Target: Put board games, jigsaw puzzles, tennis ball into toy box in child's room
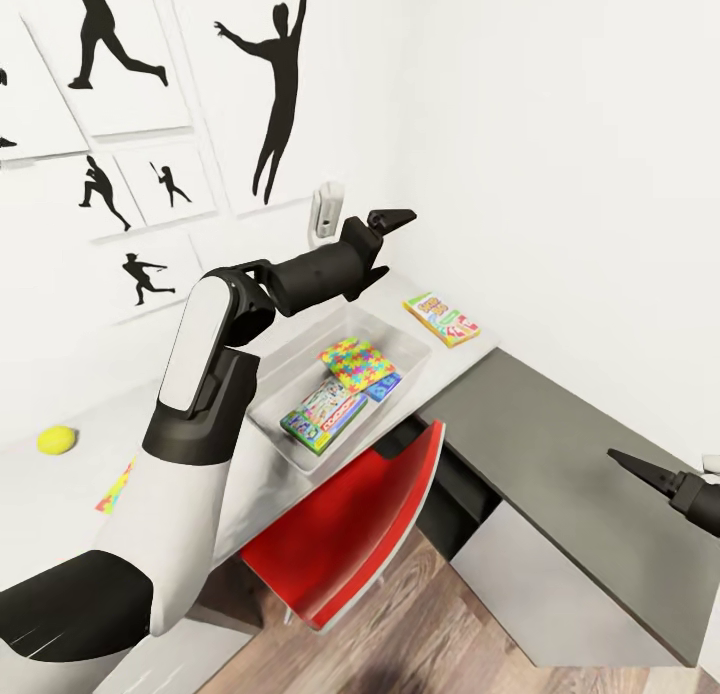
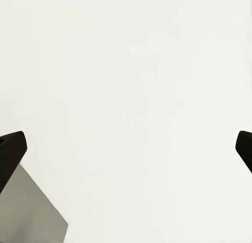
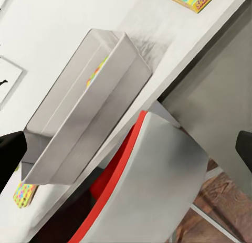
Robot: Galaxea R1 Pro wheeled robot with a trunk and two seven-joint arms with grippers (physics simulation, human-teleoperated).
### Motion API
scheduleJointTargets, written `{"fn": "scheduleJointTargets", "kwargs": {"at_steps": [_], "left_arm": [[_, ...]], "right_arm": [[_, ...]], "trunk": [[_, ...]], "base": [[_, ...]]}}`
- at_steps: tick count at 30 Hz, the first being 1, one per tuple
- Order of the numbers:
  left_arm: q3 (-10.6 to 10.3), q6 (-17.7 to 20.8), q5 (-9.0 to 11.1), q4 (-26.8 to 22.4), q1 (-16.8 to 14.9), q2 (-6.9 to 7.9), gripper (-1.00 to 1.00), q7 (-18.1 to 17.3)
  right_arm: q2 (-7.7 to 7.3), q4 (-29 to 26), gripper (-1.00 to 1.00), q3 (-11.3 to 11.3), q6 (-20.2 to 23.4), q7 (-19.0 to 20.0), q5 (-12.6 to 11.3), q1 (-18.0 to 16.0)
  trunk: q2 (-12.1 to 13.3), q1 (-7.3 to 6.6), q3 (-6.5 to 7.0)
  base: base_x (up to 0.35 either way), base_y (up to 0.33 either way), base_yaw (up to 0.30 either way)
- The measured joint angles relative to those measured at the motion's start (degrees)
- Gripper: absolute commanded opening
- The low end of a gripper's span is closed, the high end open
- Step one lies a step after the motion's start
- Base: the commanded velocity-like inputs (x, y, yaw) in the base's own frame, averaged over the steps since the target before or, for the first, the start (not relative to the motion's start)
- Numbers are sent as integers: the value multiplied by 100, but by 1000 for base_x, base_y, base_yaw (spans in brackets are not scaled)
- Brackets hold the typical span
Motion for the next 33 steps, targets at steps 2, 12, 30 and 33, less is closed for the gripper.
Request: {"fn": "scheduleJointTargets", "kwargs": {"at_steps": [2, 12, 30, 33], "left_arm": [[-4, 0, 0, 0, 0, 0, 100, 0], [-9, 0, 0, 0, 0, 0, 100, 0], [-10, 0, 0, 0, 1, 0, 100, 0], [-10, 0, 0, 0, 1, 0, 100, 0]], "right_arm": [[0, 0, 100, 0, 0, 0, 0, 0], [0, 0, 100, 0, -3, 0, 0, 0], [3, 0, 100, 0, -9, 0, 0, 0], [2, 0, 100, 0, -9, 0, 0, 0]], "trunk": [[0, 0, 18], [0, 0, 111], [0, 0, 278], [0, 0, 306]], "base": [[-7, 0, 0], [-3, 0, 0], [0, 0, 0], [0, 0, 0]]}}
